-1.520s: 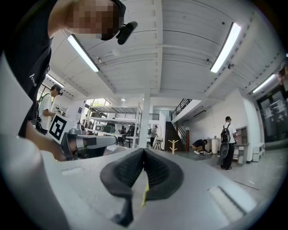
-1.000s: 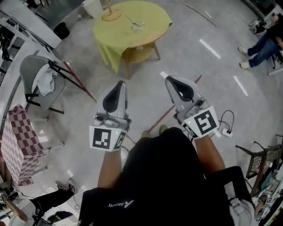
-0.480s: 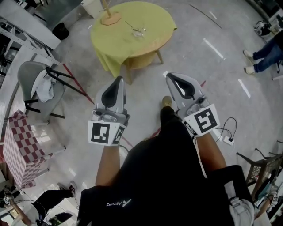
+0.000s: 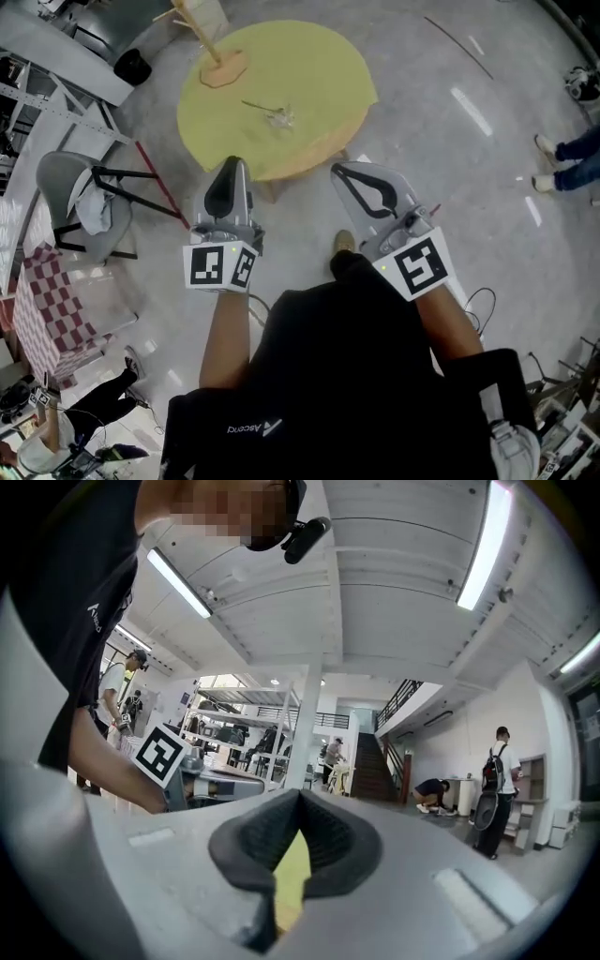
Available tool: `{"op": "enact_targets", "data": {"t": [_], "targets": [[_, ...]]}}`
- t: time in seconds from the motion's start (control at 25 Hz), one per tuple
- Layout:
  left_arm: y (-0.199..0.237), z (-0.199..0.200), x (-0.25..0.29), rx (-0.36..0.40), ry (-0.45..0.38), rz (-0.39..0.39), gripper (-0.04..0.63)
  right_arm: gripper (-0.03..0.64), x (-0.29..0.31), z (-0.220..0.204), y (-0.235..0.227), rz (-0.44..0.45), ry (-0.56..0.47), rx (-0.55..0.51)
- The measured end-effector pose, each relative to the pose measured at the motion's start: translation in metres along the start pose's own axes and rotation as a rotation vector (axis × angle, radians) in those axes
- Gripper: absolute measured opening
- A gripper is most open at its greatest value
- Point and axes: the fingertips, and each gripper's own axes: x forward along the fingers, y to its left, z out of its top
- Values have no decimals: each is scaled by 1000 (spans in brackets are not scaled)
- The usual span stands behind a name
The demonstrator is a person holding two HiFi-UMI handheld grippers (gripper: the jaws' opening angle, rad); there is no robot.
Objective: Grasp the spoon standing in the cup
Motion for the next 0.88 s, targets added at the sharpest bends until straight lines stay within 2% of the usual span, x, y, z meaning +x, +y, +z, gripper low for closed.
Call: {"op": "enact_targets", "data": {"t": [0.04,0.12,0.24,0.52,0.88], "targets": [[0,-1,7,-6,9,15,26,3,-1,3,-6,12,5,-1],[2,-6,22,-25,32,46,115,3,-3,8,-18,31,14,-3],[9,-23,46,-54,86,94,152,3,-2,10,-37,40,18,-4],[35,-86,94,-123,237,212,169,3,3,-9,-69,27,46,23],[59,-134,134,-163,342,254,169,3,14,-32,-92,-11,98,27]]}}
